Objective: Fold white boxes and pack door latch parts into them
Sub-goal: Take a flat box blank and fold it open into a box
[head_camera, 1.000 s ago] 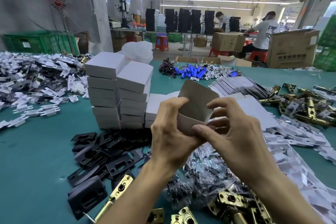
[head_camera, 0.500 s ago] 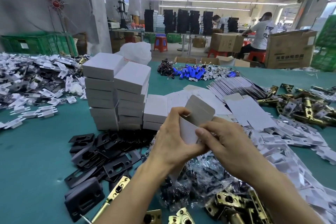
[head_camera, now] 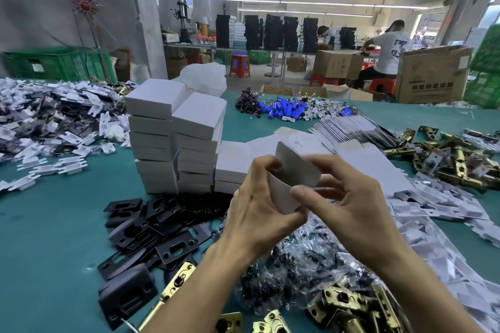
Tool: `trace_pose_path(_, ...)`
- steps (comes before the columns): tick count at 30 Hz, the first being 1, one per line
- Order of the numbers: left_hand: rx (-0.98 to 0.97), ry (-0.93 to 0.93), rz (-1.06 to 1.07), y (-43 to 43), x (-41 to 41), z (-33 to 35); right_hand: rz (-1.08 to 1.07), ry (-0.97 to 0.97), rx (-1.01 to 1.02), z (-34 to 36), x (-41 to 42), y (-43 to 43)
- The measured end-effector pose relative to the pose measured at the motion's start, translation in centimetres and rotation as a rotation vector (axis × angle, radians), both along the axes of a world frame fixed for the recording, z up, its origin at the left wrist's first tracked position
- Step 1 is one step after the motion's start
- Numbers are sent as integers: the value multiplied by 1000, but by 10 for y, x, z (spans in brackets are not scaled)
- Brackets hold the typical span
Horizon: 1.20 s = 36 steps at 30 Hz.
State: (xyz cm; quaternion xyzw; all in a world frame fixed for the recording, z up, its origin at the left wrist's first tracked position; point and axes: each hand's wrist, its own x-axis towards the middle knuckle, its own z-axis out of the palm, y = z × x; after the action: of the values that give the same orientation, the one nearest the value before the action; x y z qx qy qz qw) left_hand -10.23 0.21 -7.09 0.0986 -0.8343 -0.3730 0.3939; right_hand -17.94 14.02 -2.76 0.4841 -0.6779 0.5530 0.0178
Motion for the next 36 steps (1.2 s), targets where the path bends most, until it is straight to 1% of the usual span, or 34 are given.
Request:
trace_pose_path(3, -57, -18, -13, 3, 0, 0, 26, -70, -29, 2, 5, -1)
trace_pose_path(7, -105, 19, -6, 4, -2, -1, 40, -179, -22, 3, 5, -3)
trace_pose_path(11, -156, 72, -2, 3, -2, -2, 3, -184, -25, 3, 7, -3)
trace_pose_path(16, -198, 35, 11, 3, -3, -6, -64, -244, -113, 2, 6, -3)
trace_pose_path(19, -185, 31, -1, 3, -3, -6, -77, -286, -103, 2, 5, -3)
trace_pose_path(21, -184, 29, -5, 2, -3, -6, -80, -286, -70, 3, 4, -2)
trace_pose_path(27, -206, 29, 9, 3, -4, -6, -78, -189, 15, 9, 3, 4)
trace_pose_path(30, -161, 38, -14, 1, -4, -5, -27, -148, 58, 12, 3, 7)
trace_pose_path(32, -109, 62, -31, 0, -3, -4, 72, -177, 88, 15, 1, 8)
trace_pose_path(36, -34, 105, -41, 1, -3, -2, 232, -157, 122, 17, -2, 9)
